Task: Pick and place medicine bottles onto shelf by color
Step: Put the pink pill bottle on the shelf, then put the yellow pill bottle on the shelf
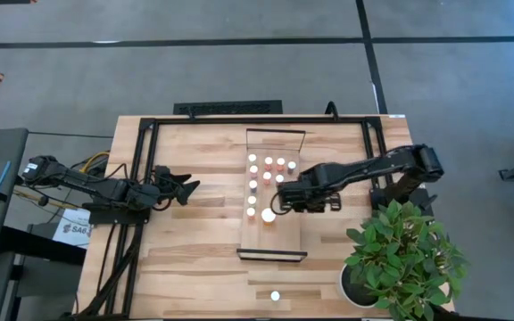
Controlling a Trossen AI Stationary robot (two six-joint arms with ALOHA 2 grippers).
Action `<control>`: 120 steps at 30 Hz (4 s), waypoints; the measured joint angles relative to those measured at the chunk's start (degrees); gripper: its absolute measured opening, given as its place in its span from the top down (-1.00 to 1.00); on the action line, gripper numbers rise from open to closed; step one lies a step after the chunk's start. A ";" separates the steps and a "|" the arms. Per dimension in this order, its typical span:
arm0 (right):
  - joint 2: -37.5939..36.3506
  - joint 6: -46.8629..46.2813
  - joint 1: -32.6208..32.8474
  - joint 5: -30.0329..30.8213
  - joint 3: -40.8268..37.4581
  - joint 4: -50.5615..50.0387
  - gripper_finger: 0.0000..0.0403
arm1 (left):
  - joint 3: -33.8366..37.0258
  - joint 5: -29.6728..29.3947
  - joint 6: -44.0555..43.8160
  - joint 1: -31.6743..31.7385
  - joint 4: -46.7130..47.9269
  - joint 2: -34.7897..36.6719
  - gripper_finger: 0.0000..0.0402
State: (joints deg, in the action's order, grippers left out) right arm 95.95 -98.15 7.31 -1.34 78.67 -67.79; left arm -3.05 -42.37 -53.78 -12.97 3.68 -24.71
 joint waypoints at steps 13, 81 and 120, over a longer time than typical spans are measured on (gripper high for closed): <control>13.15 10.06 -0.72 -1.52 13.05 -1.20 0.35 | 0.00 -0.04 0.00 0.00 -0.03 0.00 -0.51; 1.51 -8.04 8.47 13.72 14.69 -18.96 -0.24 | -0.03 -0.05 0.00 0.00 -0.09 -0.01 -0.51; -5.50 26.70 16.40 -6.55 14.76 -1.94 -0.23 | -0.04 -0.04 0.00 -0.01 -0.09 0.00 -0.51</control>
State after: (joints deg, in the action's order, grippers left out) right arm 90.45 -71.45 23.70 -7.89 93.43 -69.73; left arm -3.09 -42.41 -53.78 -12.99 3.60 -24.71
